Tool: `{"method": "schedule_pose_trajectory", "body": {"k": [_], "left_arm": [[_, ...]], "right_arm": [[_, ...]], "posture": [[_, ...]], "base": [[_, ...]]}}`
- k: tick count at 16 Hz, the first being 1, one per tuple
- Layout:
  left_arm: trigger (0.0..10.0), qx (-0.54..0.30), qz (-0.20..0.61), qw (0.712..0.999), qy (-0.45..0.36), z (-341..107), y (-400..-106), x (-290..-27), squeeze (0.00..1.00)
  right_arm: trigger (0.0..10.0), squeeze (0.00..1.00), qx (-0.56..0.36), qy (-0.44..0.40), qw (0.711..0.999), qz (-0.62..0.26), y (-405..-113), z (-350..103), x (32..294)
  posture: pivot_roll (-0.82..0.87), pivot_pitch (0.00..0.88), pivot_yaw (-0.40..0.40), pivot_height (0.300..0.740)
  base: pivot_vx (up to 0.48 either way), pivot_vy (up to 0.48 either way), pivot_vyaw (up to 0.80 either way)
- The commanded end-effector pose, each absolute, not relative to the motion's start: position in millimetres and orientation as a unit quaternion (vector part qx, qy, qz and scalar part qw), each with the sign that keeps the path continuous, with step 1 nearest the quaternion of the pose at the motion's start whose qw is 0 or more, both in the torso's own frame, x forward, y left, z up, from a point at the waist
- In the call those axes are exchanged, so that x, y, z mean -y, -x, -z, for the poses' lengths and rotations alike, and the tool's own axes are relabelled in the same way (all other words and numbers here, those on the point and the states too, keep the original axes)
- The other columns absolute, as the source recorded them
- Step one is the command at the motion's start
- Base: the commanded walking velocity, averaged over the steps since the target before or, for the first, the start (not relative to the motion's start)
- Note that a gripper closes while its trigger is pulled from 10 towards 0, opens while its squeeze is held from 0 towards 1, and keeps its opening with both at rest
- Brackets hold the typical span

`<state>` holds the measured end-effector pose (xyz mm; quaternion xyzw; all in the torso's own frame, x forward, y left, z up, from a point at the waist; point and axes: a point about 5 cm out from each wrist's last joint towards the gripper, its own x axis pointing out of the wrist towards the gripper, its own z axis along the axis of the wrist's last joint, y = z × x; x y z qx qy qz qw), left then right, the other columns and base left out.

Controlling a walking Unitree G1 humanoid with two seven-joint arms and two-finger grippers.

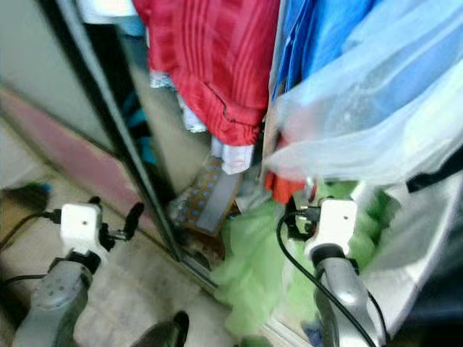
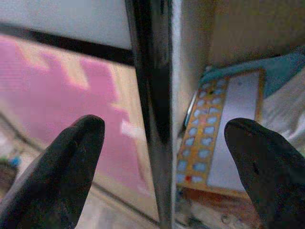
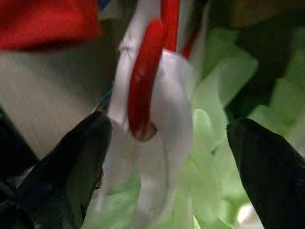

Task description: Clean up the room

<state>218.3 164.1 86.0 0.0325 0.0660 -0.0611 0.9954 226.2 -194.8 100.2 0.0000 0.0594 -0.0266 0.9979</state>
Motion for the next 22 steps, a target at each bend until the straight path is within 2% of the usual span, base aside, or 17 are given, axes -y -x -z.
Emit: {"method": "schedule_pose_trajectory", "body": {"k": [1, 3, 6, 9, 11, 12, 13, 16, 18, 19, 20, 22], "left_arm": [[10.0, -0.075, 0.044, 0.996, -0.036, -84, -215, -169, 0.0], [10.0, -0.088, 0.028, 0.996, -0.017, -81, -216, -173, 0.0], [10.0, -0.08, 0.026, 0.995, -0.047, -83, -216, -175, 0.0], [10.0, -0.091, 0.027, 0.994, -0.058, -80, -209, -184, 0.0], [10.0, -0.093, 0.031, 0.994, -0.056, -79, -210, -183, 0.0], [10.0, -0.087, 0.034, 0.994, -0.059, -81, -213, -180, 0.0], [10.0, -0.085, 0.035, 0.994, -0.059, -81, -215, -179, 0.0], [10.0, -0.082, 0.041, 0.994, -0.057, -81, -218, -177, 0.0], [10.0, -0.083, 0.043, 0.994, -0.058, -81, -219, -177, 0.0], [10.0, -0.086, 0.045, 0.994, -0.058, -80, -220, -178, 0.0], [10.0, -0.087, 0.046, 0.994, -0.057, -79, -220, -177, 0.0], [10.0, -0.086, 0.054, 0.993, -0.054, -79, -225, -172, 0.0]], "right_arm": [[10.0, 0.0, -0.067, -0.005, 0.997, 0.026, -226, -96, 193], [10.0, 0.0, -0.068, -0.008, 0.997, 0.034, -225, -94, 195], [10.0, 0.0, -0.071, -0.012, 0.996, 0.045, -220, -95, 196], [10.0, 0.0, -0.112, -0.009, 0.993, 0.037, -182, -85, 198], [10.0, 0.0, -0.128, -0.004, 0.991, 0.037, -175, -81, 202], [10.0, 0.0, -0.1, 0.062, 0.993, 0.005, -169, -89, 204], [10.0, 0.0, -0.087, 0.094, 0.992, -0.011, -166, -94, 203], [10.0, 0.0, -0.093, 0.115, 0.988, -0.033, -144, -88, 199], [10.0, 0.0, -0.141, 0.01, 0.986, -0.084, -124, -74, 191], [10.0, 0.0, -0.155, -0.014, 0.969, -0.193, -113, -69, 176], [10.0, 0.0, -0.157, -0.021, 0.965, -0.21, -112, -67, 173], [10.0, 0.0, -0.15, -0.064, 0.953, -0.256, -129, -56, 155]], "posture": [[0.0, 0.108, -0.029, 0.74], [0.01, 0.106, -0.025, 0.74], [0.0, 0.105, -0.017, 0.74], [-0.01, 0.101, -0.014, 0.74], [-0.02, 0.097, -0.013, 0.74], [-0.03, 0.093, -0.014, 0.74], [-0.04, 0.087, -0.017, 0.74], [-0.05, 0.086, -0.017, 0.74], [-0.06, 0.09, -0.009, 0.74], [-0.08, 0.093, 0.001, 0.74], [-0.08, 0.093, 0.001, 0.74], [-0.07, 0.091, 0.005, 0.74]], "base": [[0.0, 0.0, 0.8], [0.0, 0.0, 0.8], [0.0, 0.0, 0.8], [0.0, 0.0, 0.16], [0.0, 0.0, 0.0], [0.0, 0.0, 0.0], [0.0, 0.0, 0.0], [0.0, 0.0, 0.0], [0.0, 0.0, 0.0], [0.0, 0.0, 0.0], [0.0, 0.0, 0.0], [0.0, 0.0, 0.0]]}}
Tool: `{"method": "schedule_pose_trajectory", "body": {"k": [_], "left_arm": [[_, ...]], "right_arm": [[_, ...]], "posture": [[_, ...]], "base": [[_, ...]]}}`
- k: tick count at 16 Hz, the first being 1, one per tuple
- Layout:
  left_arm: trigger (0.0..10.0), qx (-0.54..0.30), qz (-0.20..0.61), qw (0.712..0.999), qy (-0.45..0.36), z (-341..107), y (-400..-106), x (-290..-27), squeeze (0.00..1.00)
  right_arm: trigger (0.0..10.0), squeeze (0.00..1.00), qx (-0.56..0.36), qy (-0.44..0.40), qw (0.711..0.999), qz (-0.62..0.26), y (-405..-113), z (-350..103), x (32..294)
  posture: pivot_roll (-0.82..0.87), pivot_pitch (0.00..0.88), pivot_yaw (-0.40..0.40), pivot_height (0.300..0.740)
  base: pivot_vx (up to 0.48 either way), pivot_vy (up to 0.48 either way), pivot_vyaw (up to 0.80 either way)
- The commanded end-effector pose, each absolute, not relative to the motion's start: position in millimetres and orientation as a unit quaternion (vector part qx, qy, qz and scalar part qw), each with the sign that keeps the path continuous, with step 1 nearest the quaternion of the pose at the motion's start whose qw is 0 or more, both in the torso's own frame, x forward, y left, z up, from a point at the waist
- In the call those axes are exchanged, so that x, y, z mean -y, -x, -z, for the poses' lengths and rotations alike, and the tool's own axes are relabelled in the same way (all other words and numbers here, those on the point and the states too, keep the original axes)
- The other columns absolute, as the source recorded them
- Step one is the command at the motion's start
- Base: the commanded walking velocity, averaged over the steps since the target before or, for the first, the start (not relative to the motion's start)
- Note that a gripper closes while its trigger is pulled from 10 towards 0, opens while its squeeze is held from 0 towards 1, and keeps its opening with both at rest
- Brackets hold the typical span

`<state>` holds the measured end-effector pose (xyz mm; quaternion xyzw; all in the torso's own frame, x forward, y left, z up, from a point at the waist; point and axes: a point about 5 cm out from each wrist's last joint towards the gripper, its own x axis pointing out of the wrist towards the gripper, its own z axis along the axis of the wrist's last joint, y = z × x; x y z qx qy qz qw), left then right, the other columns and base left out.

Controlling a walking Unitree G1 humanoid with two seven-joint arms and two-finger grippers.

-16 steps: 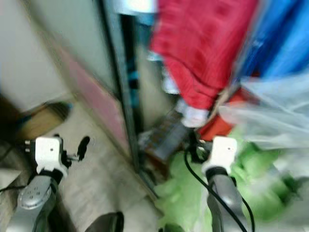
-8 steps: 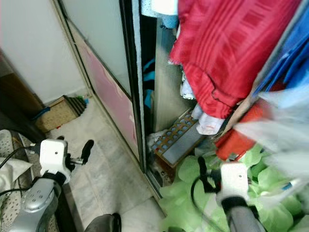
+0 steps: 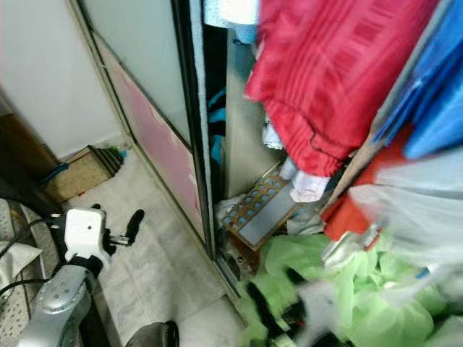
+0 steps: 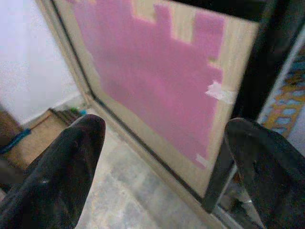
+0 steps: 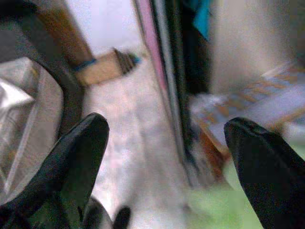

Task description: Clean up the room

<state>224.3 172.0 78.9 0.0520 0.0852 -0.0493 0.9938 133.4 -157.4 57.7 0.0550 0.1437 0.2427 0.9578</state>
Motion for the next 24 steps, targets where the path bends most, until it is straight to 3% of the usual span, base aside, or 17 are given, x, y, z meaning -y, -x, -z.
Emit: {"method": "schedule_pose_trajectory", "body": {"k": [1, 9, 14, 16, 17, 18, 20, 24], "left_arm": [[10.0, -0.084, 0.055, 0.993, -0.054, -79, -226, -170, 0.0], [10.0, -0.092, 0.003, 0.994, -0.059, -76, -221, -183, 0.0], [10.0, -0.093, -0.04, 0.995, -0.02, -77, -217, -187, 0.0], [10.0, -0.087, -0.06, 0.994, -0.03, -78, -213, -188, 0.0], [10.0, -0.083, -0.059, 0.994, -0.036, -79, -212, -187, 0.0], [10.0, -0.083, -0.063, 0.994, -0.034, -79, -211, -185, 0.0], [10.0, -0.104, -0.065, 0.992, 0.02, -73, -205, -187, 0.0], [10.0, -0.097, -0.051, 0.994, 0.02, -76, -207, -181, 0.0]], "right_arm": [[10.0, 0.0, -0.143, -0.051, 0.956, -0.253, -140, -47, 146], [10.0, 0.0, -0.112, 0.049, 0.974, -0.19, -145, -14, 129], [10.0, 0.0, -0.082, 0.059, 0.984, -0.146, -142, -2, 109], [10.0, 0.0, -0.058, 0.063, 0.988, -0.126, -141, 1, 90], [10.0, 0.0, -0.022, 0.099, 0.988, -0.114, -178, -29, 127], [10.0, 0.0, 0.041, 0.126, 0.986, -0.099, -220, -99, 178], [10.0, 0.0, 0.065, 0.144, 0.986, -0.05, -226, -112, 186], [10.0, 0.0, 0.055, 0.113, 0.99, -0.066, -229, -115, 177]], "posture": [[-0.07, 0.09, 0.004, 0.74], [-0.05, 0.092, 0.017, 0.74], [-0.01, 0.087, -0.01, 0.74], [-0.02, 0.093, -0.014, 0.74], [-0.02, 0.094, -0.013, 0.74], [-0.02, 0.096, -0.013, 0.74], [-0.03, 0.099, -0.016, 0.74], [-0.02, 0.103, -0.03, 0.74]], "base": [[0.0, 0.0, 0.0], [0.0, 0.0, 0.7], [0.0, 0.0, 0.8], [0.0, 0.0, 0.55], [0.0, 0.0, 0.46], [0.0, 0.0, 0.44], [0.0, 0.0, 0.42], [0.0, 0.0, 0.1]]}}
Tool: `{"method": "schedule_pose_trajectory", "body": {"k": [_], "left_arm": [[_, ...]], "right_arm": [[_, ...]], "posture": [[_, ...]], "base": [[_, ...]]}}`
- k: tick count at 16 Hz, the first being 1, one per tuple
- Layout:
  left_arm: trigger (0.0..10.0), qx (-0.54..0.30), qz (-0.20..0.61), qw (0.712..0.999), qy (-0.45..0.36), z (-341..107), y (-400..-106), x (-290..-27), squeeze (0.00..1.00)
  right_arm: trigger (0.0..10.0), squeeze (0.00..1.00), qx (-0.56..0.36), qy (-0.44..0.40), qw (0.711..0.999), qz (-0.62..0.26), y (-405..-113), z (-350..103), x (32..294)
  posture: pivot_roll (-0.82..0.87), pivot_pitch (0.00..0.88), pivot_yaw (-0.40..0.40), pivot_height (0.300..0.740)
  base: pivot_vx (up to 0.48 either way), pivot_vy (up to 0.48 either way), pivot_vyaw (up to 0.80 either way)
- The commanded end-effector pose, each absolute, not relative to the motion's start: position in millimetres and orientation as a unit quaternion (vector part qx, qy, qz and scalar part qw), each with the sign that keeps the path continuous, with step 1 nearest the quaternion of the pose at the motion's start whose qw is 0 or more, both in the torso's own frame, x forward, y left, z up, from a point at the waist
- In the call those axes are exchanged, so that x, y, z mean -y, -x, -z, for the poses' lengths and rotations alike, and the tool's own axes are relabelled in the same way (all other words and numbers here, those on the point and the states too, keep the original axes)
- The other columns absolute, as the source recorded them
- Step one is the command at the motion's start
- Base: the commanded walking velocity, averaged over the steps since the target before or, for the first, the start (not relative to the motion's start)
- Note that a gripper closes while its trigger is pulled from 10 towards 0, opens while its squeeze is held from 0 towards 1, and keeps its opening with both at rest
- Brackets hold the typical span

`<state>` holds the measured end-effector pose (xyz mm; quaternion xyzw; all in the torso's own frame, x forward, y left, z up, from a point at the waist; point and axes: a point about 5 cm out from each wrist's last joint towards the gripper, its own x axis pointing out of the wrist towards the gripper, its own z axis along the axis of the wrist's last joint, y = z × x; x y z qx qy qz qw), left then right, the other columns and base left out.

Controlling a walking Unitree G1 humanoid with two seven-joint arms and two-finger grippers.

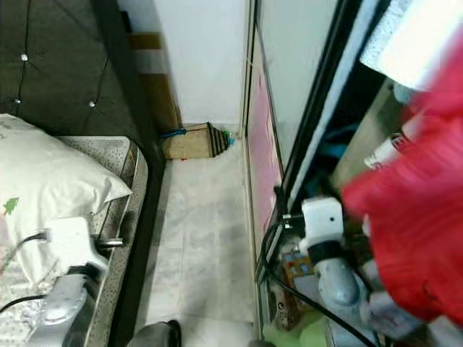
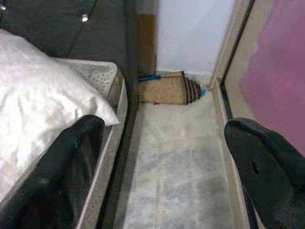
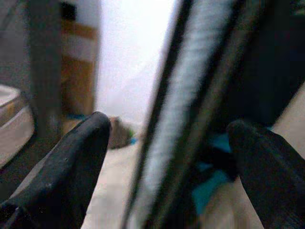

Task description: Clean up the room

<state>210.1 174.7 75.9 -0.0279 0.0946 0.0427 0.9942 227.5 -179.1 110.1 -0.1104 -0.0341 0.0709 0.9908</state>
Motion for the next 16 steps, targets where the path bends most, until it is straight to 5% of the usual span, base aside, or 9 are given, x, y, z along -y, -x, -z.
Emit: {"method": "schedule_pose_trajectory", "body": {"k": [1, 6, 11, 16], "left_arm": [[10.0, -0.1, -0.05, 0.994, 0.02, -75, -207, -181, 0.0], [10.0, -0.103, -0.047, 0.994, 0.008, -75, -208, -185, 0.0], [10.0, -0.104, -0.037, 0.994, 0.014, -76, -211, -182, 0.0], [10.0, -0.108, -0.031, 0.994, 0.013, -75, -211, -181, 0.0]], "right_arm": [[10.0, 0.0, 0.026, 0.1, 0.99, -0.093, -225, -116, 175], [10.0, 0.0, -0.049, 0.096, 0.993, -0.049, -161, -106, 199], [10.0, 0.0, -0.071, 0.087, 0.992, -0.056, -168, -99, 201], [10.0, 0.0, -0.093, 0.088, 0.99, -0.051, -165, -69, 219]], "posture": [[-0.03, 0.1, -0.03, 0.74], [-0.05, 0.096, -0.018, 0.74], [-0.04, 0.1, -0.018, 0.74], [-0.04, 0.104, -0.017, 0.74]], "base": [[0.0, 0.0, 0.0], [0.0, 0.0, 0.0], [0.0, 0.0, 0.0], [0.0, 0.414, 0.0]]}}
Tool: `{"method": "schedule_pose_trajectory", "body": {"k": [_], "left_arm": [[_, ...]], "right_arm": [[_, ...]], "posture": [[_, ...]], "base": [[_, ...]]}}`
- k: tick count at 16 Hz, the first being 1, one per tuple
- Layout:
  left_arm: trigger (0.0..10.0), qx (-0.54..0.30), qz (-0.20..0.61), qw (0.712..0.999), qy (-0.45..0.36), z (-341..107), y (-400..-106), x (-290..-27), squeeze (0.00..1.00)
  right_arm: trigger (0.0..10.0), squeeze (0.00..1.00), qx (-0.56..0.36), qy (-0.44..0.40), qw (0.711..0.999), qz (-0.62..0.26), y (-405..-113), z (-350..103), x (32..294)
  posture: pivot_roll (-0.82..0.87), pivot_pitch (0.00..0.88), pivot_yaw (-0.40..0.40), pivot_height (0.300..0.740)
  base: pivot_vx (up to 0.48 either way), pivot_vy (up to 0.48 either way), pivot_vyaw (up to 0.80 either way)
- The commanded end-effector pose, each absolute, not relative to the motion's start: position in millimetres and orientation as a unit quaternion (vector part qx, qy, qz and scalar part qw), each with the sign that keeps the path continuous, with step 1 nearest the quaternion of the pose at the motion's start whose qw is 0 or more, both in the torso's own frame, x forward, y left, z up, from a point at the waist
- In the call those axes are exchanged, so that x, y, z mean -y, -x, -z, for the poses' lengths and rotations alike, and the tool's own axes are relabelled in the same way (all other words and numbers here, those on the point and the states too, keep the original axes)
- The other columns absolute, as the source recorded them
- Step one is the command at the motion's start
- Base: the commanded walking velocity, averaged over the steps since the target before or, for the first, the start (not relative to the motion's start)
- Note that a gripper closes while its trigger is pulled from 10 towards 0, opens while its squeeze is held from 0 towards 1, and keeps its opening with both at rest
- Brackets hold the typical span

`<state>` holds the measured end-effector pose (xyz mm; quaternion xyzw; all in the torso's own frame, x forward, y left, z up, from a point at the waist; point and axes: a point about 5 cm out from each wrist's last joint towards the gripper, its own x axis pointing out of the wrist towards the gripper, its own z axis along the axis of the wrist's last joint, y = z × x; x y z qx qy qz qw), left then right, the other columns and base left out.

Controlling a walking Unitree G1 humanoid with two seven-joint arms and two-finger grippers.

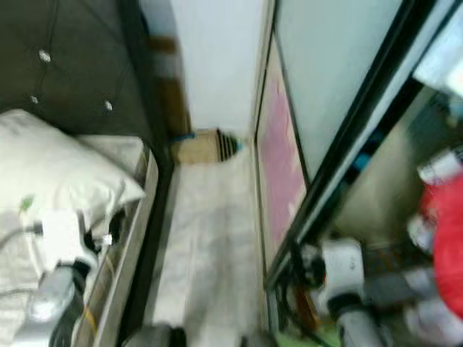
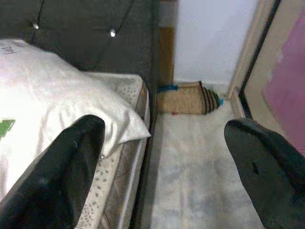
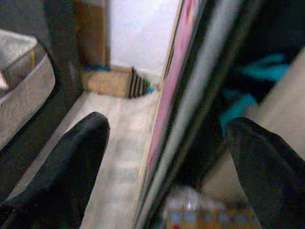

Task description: Clean up the room

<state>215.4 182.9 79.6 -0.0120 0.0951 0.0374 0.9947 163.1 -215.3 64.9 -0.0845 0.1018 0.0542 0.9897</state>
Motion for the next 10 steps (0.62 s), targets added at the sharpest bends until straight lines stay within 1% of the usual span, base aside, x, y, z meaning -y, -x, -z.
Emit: {"method": "schedule_pose_trajectory", "body": {"k": [1, 5, 8, 9, 10], "left_arm": [[10.0, -0.109, -0.032, 0.993, 0.014, -75, -212, -181, 0.0], [10.0, -0.107, -0.033, 0.994, 0.005, -75, -212, -182, 0.0], [10.0, -0.1, -0.035, 0.994, 0.002, -77, -213, -182, 0.0], [10.0, -0.093, -0.037, 0.995, -0.019, -79, -213, -183, 0.0], [10.0, -0.093, -0.038, 0.995, -0.018, -79, -213, -184, 0.0]], "right_arm": [[10.0, 0.0, -0.095, 0.087, 0.99, -0.051, -164, -64, 220], [10.0, 0.0, -0.086, 0.094, 0.991, -0.048, -176, -46, 225], [10.0, 0.0, -0.083, 0.097, 0.99, -0.062, -186, -29, 227], [10.0, 0.0, -0.083, 0.102, 0.988, -0.078, -189, -23, 227], [10.0, 0.0, -0.085, 0.11, 0.987, -0.086, -189, -19, 229]], "posture": [[-0.04, 0.104, -0.018, 0.74], [-0.04, 0.103, -0.014, 0.74], [-0.04, 0.1, -0.016, 0.74], [-0.03, 0.098, -0.016, 0.74], [-0.03, 0.098, -0.016, 0.74]], "base": [[0.0, 0.356, 0.0], [0.0, 0.0, 0.0], [0.0, 0.0, 0.8], [0.0, 0.0, 0.8], [0.0, 0.0, 0.8]]}}
